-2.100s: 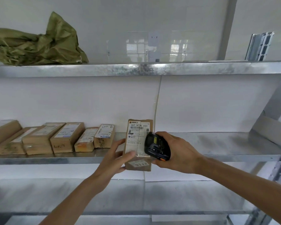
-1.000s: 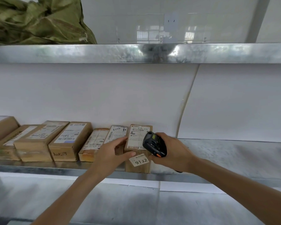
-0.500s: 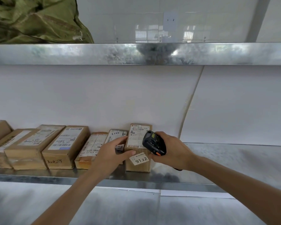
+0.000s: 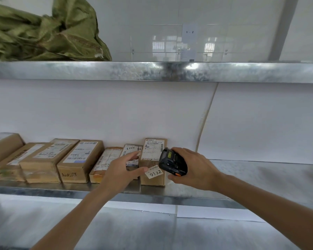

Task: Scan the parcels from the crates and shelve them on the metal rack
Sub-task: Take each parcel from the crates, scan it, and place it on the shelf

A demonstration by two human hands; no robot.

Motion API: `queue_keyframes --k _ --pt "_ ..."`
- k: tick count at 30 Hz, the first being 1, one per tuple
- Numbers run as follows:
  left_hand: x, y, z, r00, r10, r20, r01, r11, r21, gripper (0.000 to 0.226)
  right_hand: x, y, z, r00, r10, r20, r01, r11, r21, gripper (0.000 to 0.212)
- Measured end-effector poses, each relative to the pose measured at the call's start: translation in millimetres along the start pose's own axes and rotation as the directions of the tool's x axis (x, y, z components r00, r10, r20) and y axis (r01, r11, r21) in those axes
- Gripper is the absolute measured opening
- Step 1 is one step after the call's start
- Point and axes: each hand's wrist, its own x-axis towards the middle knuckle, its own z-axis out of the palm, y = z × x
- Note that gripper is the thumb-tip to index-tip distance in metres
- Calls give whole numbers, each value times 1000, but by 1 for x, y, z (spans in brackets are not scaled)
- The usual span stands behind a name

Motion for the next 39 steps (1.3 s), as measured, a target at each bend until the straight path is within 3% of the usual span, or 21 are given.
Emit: queue_keyframes --k 7,10,14,20,27,31,35,39 --pt "-71 -1 -47 995 -63 -72 58 996 -68 71 -16 -55 -6 986 -164 37 168 978 -121 79" --pt "-118 -16 -81 987 -69 -146 71 997 4 59 -17 -95 11 963 -263 52 267 954 -136 85" --pt "-183 -48 -134 949 -172 -264 211 969 125 63 -16 -166 44 919 -387 67 393 911 -127 84" --pt "-283 -101 -234 876 -300 -377 359 929 94 63 3 -289 93 832 -530 165 555 798 -234 78" --pt "-407 -179 -356 766 -388 -512 476 878 47 61 30 -457 164 712 -645 278 691 713 -116 64" --pt "-476 -222 -415 664 -463 -587 578 816 11 59 46 -547 215 635 -695 338 754 653 -73 68" --pt "-529 -270 -456 553 -494 -671 648 761 -26 57 56 -621 261 558 -744 367 809 586 -43 69" --pt "-555 -312 -478 485 -527 -698 705 708 -44 55 68 -672 304 497 -765 410 850 525 -49 73"
